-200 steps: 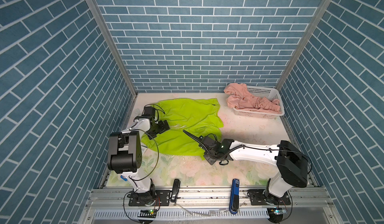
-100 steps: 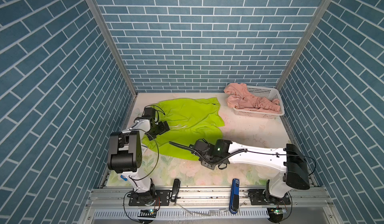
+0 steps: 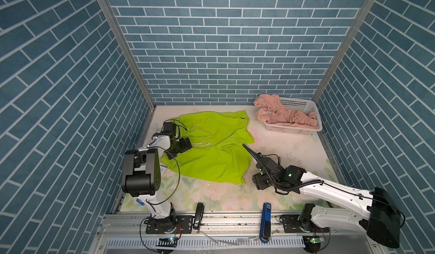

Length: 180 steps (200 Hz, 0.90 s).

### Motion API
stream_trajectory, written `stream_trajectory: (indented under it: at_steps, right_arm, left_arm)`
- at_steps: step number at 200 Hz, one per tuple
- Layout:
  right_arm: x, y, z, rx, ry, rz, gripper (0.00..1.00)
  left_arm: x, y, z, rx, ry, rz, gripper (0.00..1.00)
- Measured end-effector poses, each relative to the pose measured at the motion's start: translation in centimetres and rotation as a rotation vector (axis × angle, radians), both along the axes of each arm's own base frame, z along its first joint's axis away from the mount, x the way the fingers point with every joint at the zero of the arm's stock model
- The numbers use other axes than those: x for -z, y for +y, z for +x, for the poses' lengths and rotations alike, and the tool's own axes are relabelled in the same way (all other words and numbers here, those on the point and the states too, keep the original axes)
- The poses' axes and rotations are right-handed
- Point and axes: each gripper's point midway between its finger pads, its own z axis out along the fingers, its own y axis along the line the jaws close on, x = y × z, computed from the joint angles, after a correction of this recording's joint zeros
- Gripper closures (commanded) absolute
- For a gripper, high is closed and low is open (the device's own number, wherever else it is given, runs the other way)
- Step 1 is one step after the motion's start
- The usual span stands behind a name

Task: Fold and stack the shorts

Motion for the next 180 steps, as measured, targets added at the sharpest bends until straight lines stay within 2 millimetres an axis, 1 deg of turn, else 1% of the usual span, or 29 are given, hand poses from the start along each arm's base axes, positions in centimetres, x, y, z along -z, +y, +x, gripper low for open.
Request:
stream_trajectory:
  at_steps: [17, 29, 46, 86, 105, 132, 140, 154, 164, 180]
  right_arm:
    - [0.6, -1.1, 1.7, 0.100, -0.008, 0.038, 0.29]
    - [0.6, -1.1, 2.7, 0.132, -0.020, 0.063, 0.29]
    - [1.0, 0.1, 3.7, 0.125, -0.020, 0.089, 0.30]
    - [4.1, 3.0, 4.5, 0.027, 0.067, 0.038, 0.31]
    - [4.5, 4.0, 4.8, -0.014, 0.080, 0.030, 0.32]
    - [4.4, 5.6, 5.7, -0.052, 0.076, 0.039, 0.41]
    - [4.5, 6.1, 6.1, -0.059, 0.074, 0.040, 0.46]
    - [4.3, 7.2, 7.0, -0.075, 0.067, 0.044, 0.58]
    - [3.8, 8.1, 7.7, -0.088, 0.053, 0.053, 0.62]
    - [2.7, 9.9, 8.8, -0.109, 0.021, 0.076, 0.64]
  left_arm:
    - [0.0, 0.0, 0.0, 0.000, 0.000, 0.000, 0.00]
    - [0.0, 0.0, 0.0, 0.001, 0.000, 0.000, 0.00]
    - [0.0, 0.0, 0.0, 0.001, 0.000, 0.000, 0.00]
    - [0.1, 0.0, -0.1, 0.004, 0.002, -0.001, 0.00]
    - [0.5, -0.1, -0.5, 0.005, 0.013, -0.004, 0.00]
    - [0.5, -0.2, -0.6, 0.006, 0.012, -0.007, 0.00]
    - [0.5, -0.2, -0.6, 0.007, 0.012, -0.008, 0.00]
    - [0.5, -0.2, -0.6, 0.007, 0.012, -0.011, 0.00]
    - [0.5, -0.2, -0.6, 0.007, 0.012, -0.011, 0.00]
    - [0.5, -0.2, -0.6, 0.008, 0.012, -0.010, 0.00]
